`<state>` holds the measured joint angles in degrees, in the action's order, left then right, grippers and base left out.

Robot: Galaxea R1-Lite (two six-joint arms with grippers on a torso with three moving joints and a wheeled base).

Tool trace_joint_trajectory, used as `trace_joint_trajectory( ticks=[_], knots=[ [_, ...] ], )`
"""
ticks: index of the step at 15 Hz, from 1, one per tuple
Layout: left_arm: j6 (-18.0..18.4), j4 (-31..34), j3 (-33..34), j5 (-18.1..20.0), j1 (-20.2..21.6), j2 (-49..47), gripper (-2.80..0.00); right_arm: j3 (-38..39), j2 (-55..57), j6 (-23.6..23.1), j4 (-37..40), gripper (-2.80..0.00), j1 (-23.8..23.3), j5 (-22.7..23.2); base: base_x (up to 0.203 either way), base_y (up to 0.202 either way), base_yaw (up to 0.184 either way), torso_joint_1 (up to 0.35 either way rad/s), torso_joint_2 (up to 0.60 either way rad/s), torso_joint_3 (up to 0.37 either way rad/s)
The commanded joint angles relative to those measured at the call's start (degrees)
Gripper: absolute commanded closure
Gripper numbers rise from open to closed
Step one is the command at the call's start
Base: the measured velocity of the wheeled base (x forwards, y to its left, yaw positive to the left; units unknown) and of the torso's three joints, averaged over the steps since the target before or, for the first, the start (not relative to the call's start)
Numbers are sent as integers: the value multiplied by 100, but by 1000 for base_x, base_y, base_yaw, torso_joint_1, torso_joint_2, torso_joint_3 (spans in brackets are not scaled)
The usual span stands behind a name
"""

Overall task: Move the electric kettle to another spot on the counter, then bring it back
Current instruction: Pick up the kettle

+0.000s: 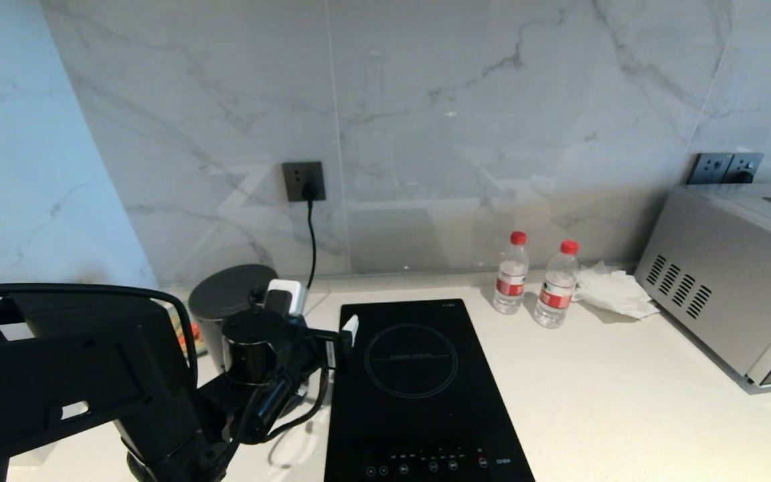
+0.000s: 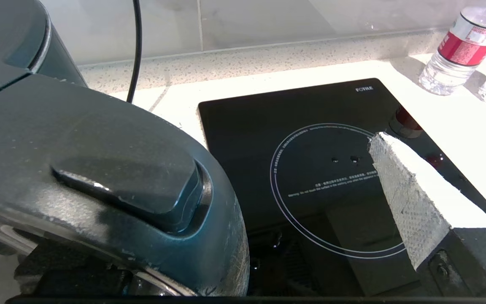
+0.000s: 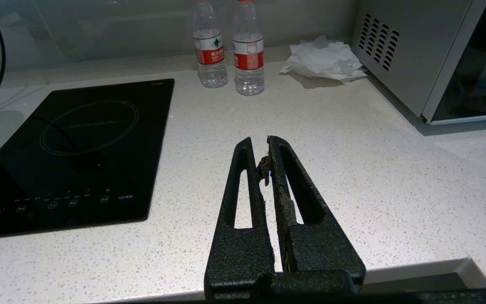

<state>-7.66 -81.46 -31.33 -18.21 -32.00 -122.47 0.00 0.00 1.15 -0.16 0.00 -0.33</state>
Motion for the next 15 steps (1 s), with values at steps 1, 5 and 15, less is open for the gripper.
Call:
trace_joint_trajectory(
  ticks=[1, 5, 15],
  knots=[
    [1, -54, 13, -7, 1, -23, -280, 0, 0, 0, -2, 0, 0, -2, 0, 0, 0, 0, 0, 0],
    [1, -19, 13, -17, -8, 14, -280, 0, 0, 0, -2, 0, 0, -5, 0, 0, 0, 0, 0, 0],
    [71, -54, 92, -15, -26, 48, -280, 0, 0, 0, -2, 0, 0, -2, 0, 0, 0, 0, 0, 0]
  ],
)
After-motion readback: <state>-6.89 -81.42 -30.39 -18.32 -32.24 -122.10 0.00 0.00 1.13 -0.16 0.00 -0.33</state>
